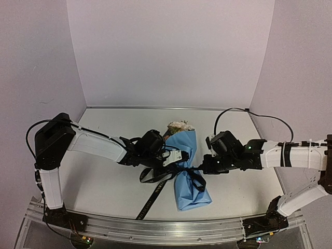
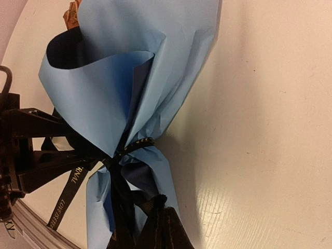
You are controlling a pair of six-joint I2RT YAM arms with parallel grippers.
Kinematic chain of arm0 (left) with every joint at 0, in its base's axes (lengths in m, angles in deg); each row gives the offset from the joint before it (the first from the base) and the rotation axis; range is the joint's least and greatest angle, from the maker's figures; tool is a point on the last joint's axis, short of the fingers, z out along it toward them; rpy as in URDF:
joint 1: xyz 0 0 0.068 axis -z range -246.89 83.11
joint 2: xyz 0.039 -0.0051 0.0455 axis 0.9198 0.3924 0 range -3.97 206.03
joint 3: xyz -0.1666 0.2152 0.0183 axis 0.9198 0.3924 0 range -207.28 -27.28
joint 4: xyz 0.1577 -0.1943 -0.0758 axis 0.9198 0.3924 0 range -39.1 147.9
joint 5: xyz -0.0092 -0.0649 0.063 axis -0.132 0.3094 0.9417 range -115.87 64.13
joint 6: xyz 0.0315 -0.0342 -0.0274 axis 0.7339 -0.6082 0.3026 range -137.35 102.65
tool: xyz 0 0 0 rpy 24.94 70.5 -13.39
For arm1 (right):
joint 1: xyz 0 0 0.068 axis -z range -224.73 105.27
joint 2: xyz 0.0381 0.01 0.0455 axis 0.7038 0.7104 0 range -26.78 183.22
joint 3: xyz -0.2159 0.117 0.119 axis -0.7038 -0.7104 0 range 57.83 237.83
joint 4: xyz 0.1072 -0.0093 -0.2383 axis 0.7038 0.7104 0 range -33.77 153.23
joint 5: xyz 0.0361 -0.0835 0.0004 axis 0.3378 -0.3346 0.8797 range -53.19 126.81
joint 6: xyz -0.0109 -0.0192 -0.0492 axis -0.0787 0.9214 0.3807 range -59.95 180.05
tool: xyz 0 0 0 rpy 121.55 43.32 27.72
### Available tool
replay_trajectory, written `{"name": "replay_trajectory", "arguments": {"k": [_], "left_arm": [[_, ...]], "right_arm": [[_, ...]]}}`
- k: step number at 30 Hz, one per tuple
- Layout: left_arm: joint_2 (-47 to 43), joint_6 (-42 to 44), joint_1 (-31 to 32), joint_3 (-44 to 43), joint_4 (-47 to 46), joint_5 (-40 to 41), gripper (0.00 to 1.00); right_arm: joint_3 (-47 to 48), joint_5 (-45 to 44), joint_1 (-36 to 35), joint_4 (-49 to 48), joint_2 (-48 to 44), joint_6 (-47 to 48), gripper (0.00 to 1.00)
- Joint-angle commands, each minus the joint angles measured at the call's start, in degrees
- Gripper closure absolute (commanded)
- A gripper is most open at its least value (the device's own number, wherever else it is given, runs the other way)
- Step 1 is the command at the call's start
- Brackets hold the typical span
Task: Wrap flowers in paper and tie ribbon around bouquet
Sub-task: Adjust the right side of the ribbon on the folded bouquet.
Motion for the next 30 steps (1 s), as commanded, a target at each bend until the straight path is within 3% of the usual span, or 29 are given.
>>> {"name": "replay_trajectory", "arguments": {"k": [1, 30], "left_arm": [[-2.8, -0.3, -0.9, 1.1, -0.6, 2.5, 0.74], [-2.5, -0.6, -1.1, 1.4, -0.8, 2.7, 0.75]], "right_arm": [[-1.5, -2.4, 1.5, 3.2, -3.0, 1.9, 1.0], [-4.3, -2.3, 10.0, 9.8, -11.8, 6.1, 1.0]]}}
